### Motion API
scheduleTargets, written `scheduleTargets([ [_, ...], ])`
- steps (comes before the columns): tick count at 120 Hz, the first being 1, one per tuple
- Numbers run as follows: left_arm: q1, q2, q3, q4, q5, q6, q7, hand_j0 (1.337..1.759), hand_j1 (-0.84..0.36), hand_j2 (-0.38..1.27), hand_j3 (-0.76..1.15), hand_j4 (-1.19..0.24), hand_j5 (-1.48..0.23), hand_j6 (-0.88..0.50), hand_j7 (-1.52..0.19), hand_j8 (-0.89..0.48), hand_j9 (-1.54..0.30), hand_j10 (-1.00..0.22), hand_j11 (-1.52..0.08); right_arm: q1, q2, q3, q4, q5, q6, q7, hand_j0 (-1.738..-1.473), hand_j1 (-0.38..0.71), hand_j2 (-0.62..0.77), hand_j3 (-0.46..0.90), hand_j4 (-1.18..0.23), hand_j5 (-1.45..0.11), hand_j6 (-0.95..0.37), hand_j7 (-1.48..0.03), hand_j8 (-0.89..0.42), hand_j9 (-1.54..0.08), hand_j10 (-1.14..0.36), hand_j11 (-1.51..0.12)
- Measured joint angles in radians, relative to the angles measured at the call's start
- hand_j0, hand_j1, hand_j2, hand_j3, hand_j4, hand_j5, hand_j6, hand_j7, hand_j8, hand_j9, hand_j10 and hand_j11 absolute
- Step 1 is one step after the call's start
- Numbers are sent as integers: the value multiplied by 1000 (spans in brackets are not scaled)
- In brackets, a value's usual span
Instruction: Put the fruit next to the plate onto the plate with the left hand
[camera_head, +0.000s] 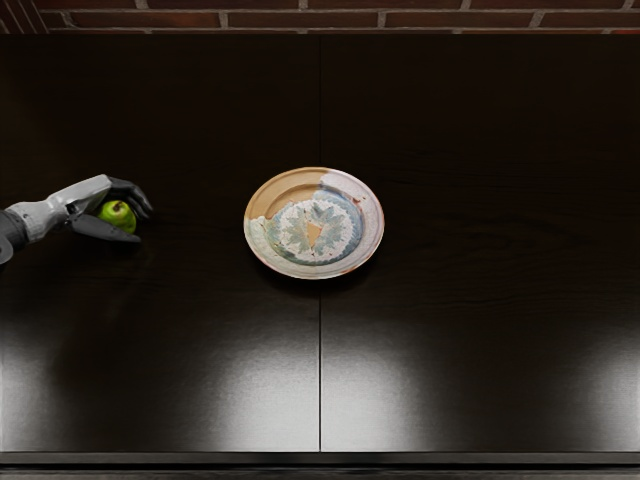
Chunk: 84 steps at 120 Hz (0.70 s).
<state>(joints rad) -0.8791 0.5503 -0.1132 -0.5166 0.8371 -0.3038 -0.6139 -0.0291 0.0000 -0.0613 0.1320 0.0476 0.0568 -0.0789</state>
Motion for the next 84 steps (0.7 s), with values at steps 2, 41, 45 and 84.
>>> scheduleTargets([
  [2, 0, 0, 0, 0, 0, 0, 0, 1656, -296, 69, 0, -633, -852, -630, -858, -500, -846, -544, -417, 0, 0, 0, 0, 0, 0, 0, -1658, -320, -5, 0, -24, -31, -24, -31, -24, -31, -24, -31],
  [41, 2, 3, -1, 1, -3, -8, -3, 1651, -389, 136, 0, -691, -1054, -631, -1055, -389, -1014, -524, -389, 0, 0, 0, -1, 0, -1, -1, -1658, -320, -5, 0, -24, -31, -24, -31, -24, -31, -24, -31],
  [45, 2, 4, -1, 1, -3, -7, -2, 1649, -406, 155, 0, -705, -1066, -619, -1069, -378, -1030, -509, -423, 0, 0, 0, -1, 0, -1, -1, -1658, -320, -5, 0, -24, -31, -24, -31, -24, -31, -24, -31],
  [84, 0, 4, 0, 4, -8, -31, -1, 1643, -454, 228, 0, -819, -1142, -568, -1146, -311, -1118, -368, -628, 0, 0, 0, -2, 0, -2, -2, -1658, -320, -5, 0, -24, -31, -24, -31, -24, -31, -24, -31],
])
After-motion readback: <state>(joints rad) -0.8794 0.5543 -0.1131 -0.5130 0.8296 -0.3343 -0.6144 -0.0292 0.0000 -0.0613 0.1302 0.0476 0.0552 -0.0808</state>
